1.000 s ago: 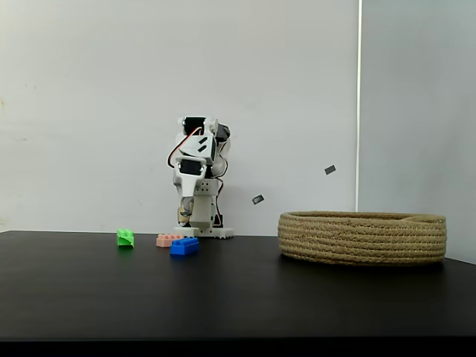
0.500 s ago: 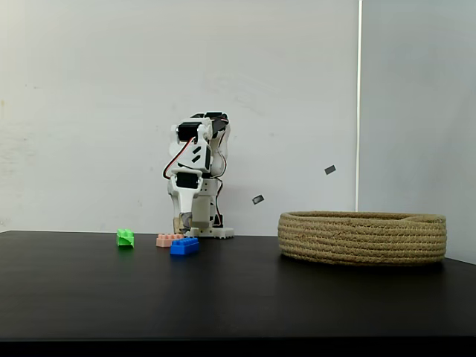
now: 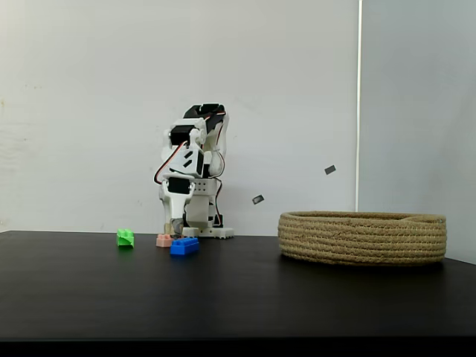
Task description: Place the lego blocks in the tray
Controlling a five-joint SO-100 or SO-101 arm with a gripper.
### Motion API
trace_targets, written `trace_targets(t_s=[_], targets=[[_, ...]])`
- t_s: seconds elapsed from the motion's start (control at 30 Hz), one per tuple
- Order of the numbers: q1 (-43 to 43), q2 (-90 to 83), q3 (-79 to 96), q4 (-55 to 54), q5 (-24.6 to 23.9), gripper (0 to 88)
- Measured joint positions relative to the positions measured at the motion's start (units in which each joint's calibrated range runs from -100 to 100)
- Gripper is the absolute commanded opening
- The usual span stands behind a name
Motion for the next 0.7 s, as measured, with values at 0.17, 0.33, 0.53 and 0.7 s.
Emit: trace_targets(t_s=[0.17,0.33,0.53,0.7], targets=[[0.0,0.6,-0.2,-0.9,0.2,25.2],[0.0,0.6,-0.2,-0.9,-0.1,20.3],[-1.0,0.4,0.8,-1.0,1.9,0.0],[-1.5,-3.6,4.6,-2.6,4.0,0.0]])
